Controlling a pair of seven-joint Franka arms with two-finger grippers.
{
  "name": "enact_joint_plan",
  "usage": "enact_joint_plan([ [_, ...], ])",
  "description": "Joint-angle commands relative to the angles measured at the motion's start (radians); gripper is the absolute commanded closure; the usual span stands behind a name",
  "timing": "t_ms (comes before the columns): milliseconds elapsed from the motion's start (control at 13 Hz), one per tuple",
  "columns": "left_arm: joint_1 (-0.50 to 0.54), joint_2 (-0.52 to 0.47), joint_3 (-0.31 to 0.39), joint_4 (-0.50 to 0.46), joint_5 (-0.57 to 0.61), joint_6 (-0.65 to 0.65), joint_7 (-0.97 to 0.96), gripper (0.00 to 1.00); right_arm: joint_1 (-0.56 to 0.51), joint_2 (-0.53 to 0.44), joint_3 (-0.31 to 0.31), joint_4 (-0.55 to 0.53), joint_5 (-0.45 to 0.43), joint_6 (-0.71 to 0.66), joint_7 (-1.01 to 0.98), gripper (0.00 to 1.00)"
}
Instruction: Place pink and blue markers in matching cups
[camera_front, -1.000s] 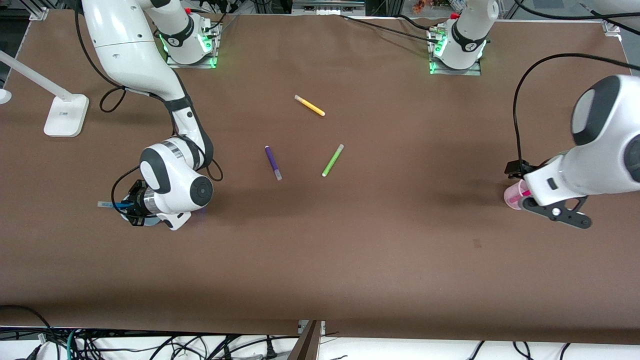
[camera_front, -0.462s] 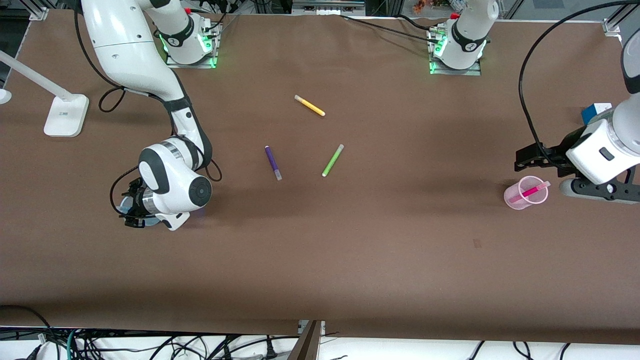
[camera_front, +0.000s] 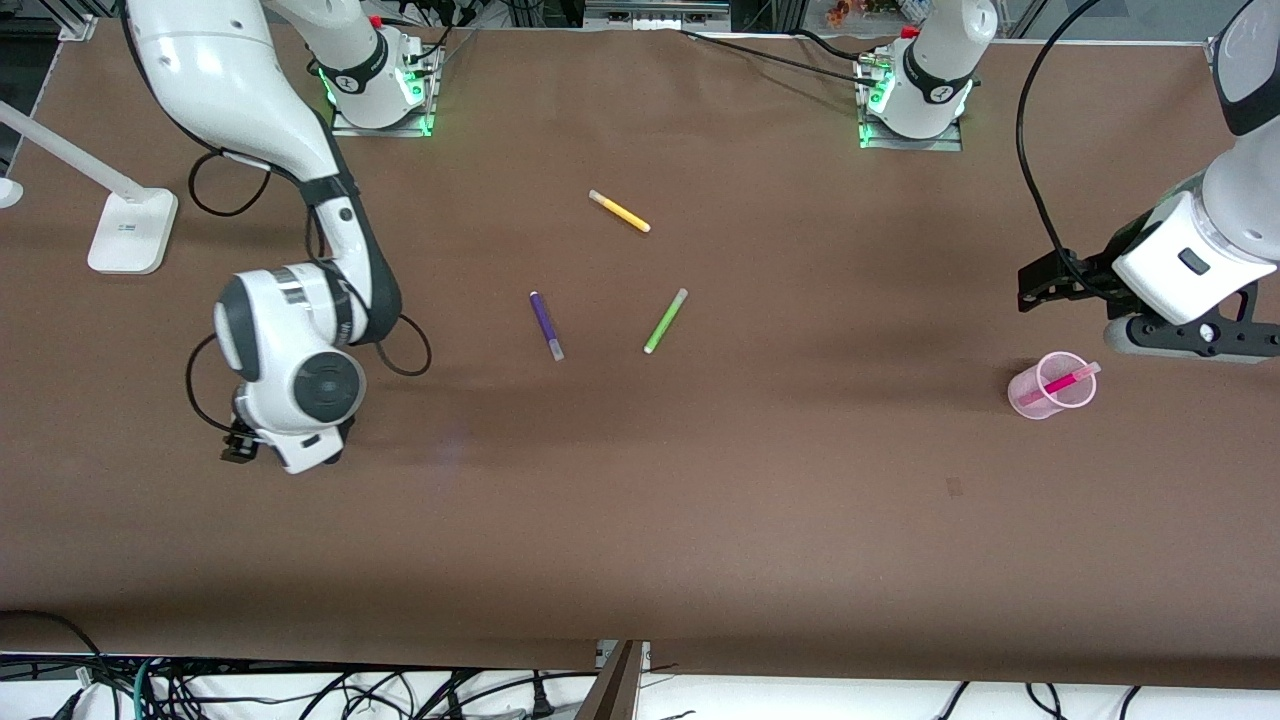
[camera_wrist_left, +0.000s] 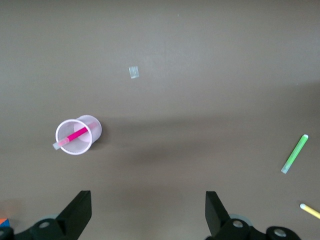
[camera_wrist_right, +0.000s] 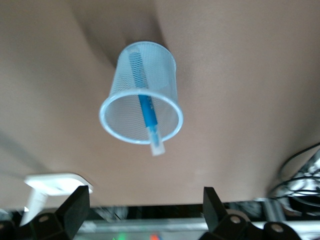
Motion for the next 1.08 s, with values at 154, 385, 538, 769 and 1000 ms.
enact_joint_plan([
  [154, 0.06, -0.197, -0.017, -0.292, -0.042, 0.143, 0.091, 0.0, -0.099, -0.142, 0.02, 0.024, 0.309, -0.031, 0.087, 0.0],
  [385, 0.074, -0.216, -0.017, -0.308, -0.031, 0.149, 0.12, 0.0, -0.188, -0.326, 0.12, -0.111, 0.349, -0.048, 0.373, 0.0],
  [538, 0.087, -0.212, -0.012, -0.285, -0.032, 0.146, 0.137, 0.0, -0.232, -0.429, 0.205, -0.206, 0.349, -0.056, 0.655, 0.0],
  [769, 0.092, -0.208, -0.012, -0.271, -0.037, 0.125, 0.134, 0.0, -0.291, -0.524, 0.299, -0.245, 0.369, -0.106, 0.858, 0.0],
  [1000, 0.094, -0.208, -0.012, -0.271, -0.043, 0.123, 0.135, 0.0, -0.38, -0.612, 0.291, -0.238, 0.455, -0.181, 0.858, 0.0],
])
